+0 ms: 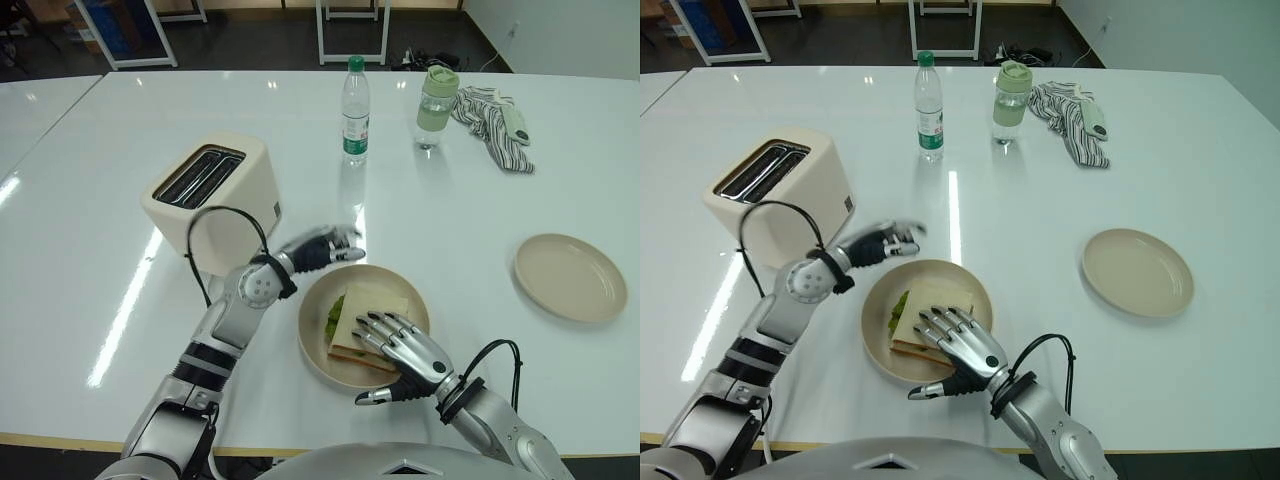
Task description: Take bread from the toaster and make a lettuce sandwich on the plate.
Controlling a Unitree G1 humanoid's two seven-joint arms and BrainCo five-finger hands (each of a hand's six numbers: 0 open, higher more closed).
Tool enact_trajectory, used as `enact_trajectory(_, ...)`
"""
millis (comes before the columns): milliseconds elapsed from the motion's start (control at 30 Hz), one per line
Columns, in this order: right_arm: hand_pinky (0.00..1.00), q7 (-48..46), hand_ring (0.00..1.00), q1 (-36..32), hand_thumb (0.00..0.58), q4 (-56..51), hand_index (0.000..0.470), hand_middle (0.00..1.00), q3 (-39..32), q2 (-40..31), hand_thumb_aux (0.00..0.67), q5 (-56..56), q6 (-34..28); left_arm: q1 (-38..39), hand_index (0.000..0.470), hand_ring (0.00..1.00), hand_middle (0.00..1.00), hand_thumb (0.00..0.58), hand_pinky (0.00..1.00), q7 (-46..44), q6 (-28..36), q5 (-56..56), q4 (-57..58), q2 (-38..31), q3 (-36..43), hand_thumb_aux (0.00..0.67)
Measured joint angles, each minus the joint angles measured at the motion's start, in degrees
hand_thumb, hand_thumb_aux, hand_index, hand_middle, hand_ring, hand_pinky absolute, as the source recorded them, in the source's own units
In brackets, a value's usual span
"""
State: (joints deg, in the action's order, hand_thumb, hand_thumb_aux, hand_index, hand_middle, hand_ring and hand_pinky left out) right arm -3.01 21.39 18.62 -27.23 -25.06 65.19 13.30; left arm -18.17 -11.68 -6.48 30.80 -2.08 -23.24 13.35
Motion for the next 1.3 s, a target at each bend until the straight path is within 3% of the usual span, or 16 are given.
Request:
enact_trajectory(167,0.0,0.0,0.0,-0.7,0.0,-0.3,0.0,0.0,-0.8,-0.3,0.0,0.0,-0.7,1.7,0.0,0.0,0.0,0.0,0.0,10.2,-1.6,0.4,-7.3,1.7,-5.7,0.0)
enact_trajectory(300,0.0,0.6,0.0,-1.9,0.0,-1.1,0.0,0.0,-1.2,-0.7,0.0,0.0,-0.6,6.8,0.0,0.0,0.0,0.0,0.0,10.1,-4.4,-7.6,-6.8,5.1,-6.6,0.0)
enact_trajectory(500,0.0,9.9,0.0,-3.0,0.0,-4.3,0.0,0.0,-1.2,-1.0,0.0,-1.9,3.2,11.6,0.0,0.0,0.0,0.0,0.0,4.6,-8.4,-23.1,-1.8,9.3,-7.4,0.0)
enact_trajectory(533,0.0,11.3,0.0,-3.0,0.0,-4.5,0.0,0.0,-1.1,-1.0,0.0,-2.3,4.0,11.8,0.055,0.41,0.41,0.128,0.41,3.8,-8.9,-24.5,-1.7,9.5,-7.6,0.079)
enact_trajectory(567,0.0,13.5,0.0,-3.3,0.0,-4.6,0.0,0.0,-1.0,-1.0,0.0,-2.6,5.4,11.9,0.208,0.66,0.66,0.4,0.66,2.7,-9.6,-27.1,-1.7,9.8,-8.0,0.297)
enact_trajectory(600,0.0,15.8,0.0,-3.6,0.0,-4.5,0.0,0.0,-0.6,-0.8,0.0,-3.7,6.8,12.0,0.398,1.0,1.0,0.566,1.0,1.3,-9.8,-29.7,-1.9,10.0,-8.4,0.568)
enact_trajectory(633,0.0,17.4,0.0,-3.6,0.0,-4.0,0.0,0.0,0.0,-0.6,0.0,-5.2,7.9,12.2,0.47,1.0,1.0,0.58,1.0,0.1,-9.9,-32.1,-2.3,10.1,-8.9,0.67)
enact_trajectory(767,0.0,18.6,0.0,-2.7,0.0,-0.4,0.0,0.0,3.4,0.0,0.0,-16.3,11.6,13.5,0.47,1.0,1.0,0.58,1.0,-4.8,-9.8,-38.8,-6.7,8.7,-10.9,0.67)
enact_trajectory(800,0.99,18.0,0.99,-2.2,0.092,0.6,0.039,0.99,4.5,0.0,0.055,-20.0,12.2,13.7,0.47,1.0,1.0,0.58,1.0,-5.7,-9.6,-39.7,-8.1,8.0,-11.9,0.67)
enact_trajectory(833,1.0,17.2,1.0,-1.6,0.536,1.7,0.341,1.0,5.8,-0.1,0.486,-24.0,12.6,14.1,0.47,1.0,1.0,0.58,1.0,-6.7,-9.4,-41.1,-9.8,6.8,-12.8,0.67)
enact_trajectory(867,1.0,16.6,1.0,-1.2,0.58,2.3,0.47,1.0,6.9,-0.2,0.67,-26.9,12.9,14.5,0.47,1.0,1.0,0.58,1.0,-7.5,-9.3,-41.8,-11.1,5.8,-13.8,0.67)
enact_trajectory(1067,1.0,5.4,1.0,3.2,0.58,7.5,0.47,1.0,18.7,-7.2,0.67,-52.9,14.3,23.2,0.47,1.0,1.0,0.58,1.0,-23.9,-11.0,-45.1,-20.5,-9.1,-16.1,0.67)
enact_trajectory(1167,1.0,-6.1,1.0,10.3,0.58,7.9,0.47,1.0,27.3,-16.3,0.67,-67.3,15.5,30.8,0.47,1.0,1.0,0.58,1.0,-32.2,-9.1,-44.4,-23.2,-17.3,-16.5,0.67)
enact_trajectory(1300,1.0,-20.1,1.0,21.9,0.58,8.0,0.47,1.0,33.3,-24.4,0.67,-74.2,16.8,37.3,0.47,1.0,1.0,0.58,1.0,-35.4,-4.4,-40.1,-24.8,-23.1,-17.9,0.67)
